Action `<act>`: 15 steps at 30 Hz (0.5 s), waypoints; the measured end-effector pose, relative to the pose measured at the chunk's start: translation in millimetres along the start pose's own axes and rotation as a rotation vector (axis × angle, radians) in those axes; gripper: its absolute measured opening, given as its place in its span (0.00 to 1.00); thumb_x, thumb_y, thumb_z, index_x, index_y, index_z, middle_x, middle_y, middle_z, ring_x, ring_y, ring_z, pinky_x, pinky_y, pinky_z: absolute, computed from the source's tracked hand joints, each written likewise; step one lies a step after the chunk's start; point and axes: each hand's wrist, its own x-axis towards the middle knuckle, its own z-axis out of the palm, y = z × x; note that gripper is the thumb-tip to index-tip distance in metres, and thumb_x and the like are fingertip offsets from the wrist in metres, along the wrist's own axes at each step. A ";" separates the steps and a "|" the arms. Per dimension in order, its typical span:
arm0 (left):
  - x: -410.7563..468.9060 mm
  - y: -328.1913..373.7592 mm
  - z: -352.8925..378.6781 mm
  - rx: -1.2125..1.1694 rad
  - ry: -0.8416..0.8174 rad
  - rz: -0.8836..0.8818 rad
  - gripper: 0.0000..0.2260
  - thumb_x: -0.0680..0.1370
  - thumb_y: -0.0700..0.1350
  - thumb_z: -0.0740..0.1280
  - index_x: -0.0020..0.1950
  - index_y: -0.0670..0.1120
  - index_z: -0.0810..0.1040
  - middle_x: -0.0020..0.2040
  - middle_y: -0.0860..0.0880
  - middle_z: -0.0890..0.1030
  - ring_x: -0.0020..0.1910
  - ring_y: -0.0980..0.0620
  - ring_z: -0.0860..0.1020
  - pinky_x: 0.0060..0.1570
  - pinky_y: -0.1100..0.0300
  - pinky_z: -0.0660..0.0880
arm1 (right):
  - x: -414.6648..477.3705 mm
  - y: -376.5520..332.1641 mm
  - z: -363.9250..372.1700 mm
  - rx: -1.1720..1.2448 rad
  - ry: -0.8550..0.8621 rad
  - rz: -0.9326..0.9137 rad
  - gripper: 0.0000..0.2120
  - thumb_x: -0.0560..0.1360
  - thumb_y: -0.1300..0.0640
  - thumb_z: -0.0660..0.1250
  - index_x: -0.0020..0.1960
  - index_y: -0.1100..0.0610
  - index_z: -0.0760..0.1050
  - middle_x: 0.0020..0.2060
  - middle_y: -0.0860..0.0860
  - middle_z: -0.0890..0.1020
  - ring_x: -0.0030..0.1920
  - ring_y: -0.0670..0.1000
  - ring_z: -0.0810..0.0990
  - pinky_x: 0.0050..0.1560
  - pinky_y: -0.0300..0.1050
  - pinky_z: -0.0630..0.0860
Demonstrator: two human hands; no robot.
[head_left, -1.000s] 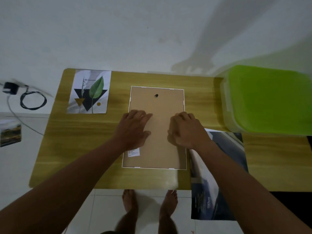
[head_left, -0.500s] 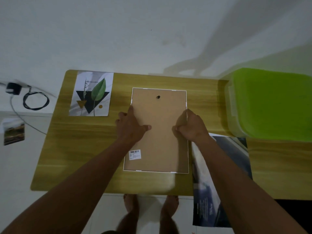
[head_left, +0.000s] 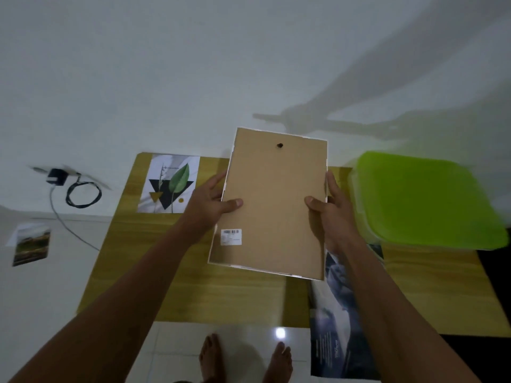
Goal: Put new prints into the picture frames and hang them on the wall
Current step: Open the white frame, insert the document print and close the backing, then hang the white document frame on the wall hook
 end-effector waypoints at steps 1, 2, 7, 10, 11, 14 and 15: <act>-5.9 6.1 -0.7 -0.020 -0.048 -0.011 0.34 0.73 0.33 0.73 0.75 0.52 0.66 0.56 0.44 0.84 0.52 0.44 0.83 0.47 0.51 0.81 | -4.9 -8.2 -1.7 0.039 0.010 -0.023 0.39 0.72 0.69 0.71 0.76 0.44 0.63 0.65 0.47 0.79 0.60 0.51 0.81 0.62 0.51 0.77; -12.6 13.1 -1.0 -0.036 -0.086 -0.022 0.35 0.74 0.33 0.71 0.76 0.54 0.65 0.56 0.44 0.84 0.52 0.43 0.83 0.48 0.49 0.81 | -10.1 -17.2 -2.9 0.069 0.020 -0.037 0.39 0.72 0.70 0.70 0.77 0.44 0.63 0.63 0.48 0.80 0.57 0.51 0.82 0.59 0.48 0.78; -45.8 55.2 1.3 -0.034 -0.092 0.071 0.36 0.73 0.31 0.70 0.73 0.60 0.65 0.55 0.45 0.84 0.52 0.42 0.83 0.46 0.49 0.81 | -41.7 -59.6 -7.0 -0.044 0.032 -0.116 0.39 0.73 0.66 0.72 0.78 0.45 0.61 0.63 0.51 0.80 0.59 0.54 0.81 0.63 0.54 0.77; -68.7 84.2 11.9 -0.008 -0.061 0.202 0.35 0.73 0.32 0.71 0.72 0.60 0.67 0.55 0.46 0.84 0.52 0.45 0.83 0.50 0.48 0.81 | -65.1 -88.7 -4.5 -0.292 -0.016 -0.160 0.39 0.76 0.56 0.71 0.80 0.50 0.54 0.74 0.49 0.69 0.69 0.51 0.72 0.69 0.52 0.71; -76.7 94.0 16.7 0.031 -0.059 0.258 0.34 0.74 0.33 0.71 0.73 0.60 0.67 0.56 0.47 0.83 0.52 0.46 0.83 0.50 0.48 0.81 | -72.5 -99.2 -1.7 -0.360 -0.021 -0.189 0.37 0.78 0.53 0.70 0.80 0.51 0.54 0.75 0.48 0.67 0.71 0.50 0.70 0.70 0.50 0.69; -97.1 121.5 32.1 0.125 -0.050 0.415 0.33 0.74 0.36 0.72 0.73 0.60 0.67 0.58 0.50 0.83 0.53 0.50 0.83 0.51 0.50 0.81 | -94.5 -134.0 6.5 -0.414 -0.028 -0.299 0.33 0.81 0.45 0.63 0.80 0.50 0.53 0.75 0.48 0.66 0.72 0.50 0.68 0.67 0.45 0.68; -101.5 129.5 37.4 0.154 -0.052 0.461 0.33 0.74 0.36 0.73 0.74 0.59 0.67 0.58 0.51 0.82 0.54 0.51 0.83 0.50 0.52 0.81 | -101.7 -146.6 9.2 -0.403 -0.028 -0.334 0.32 0.81 0.43 0.61 0.80 0.50 0.53 0.76 0.48 0.65 0.73 0.50 0.67 0.68 0.44 0.66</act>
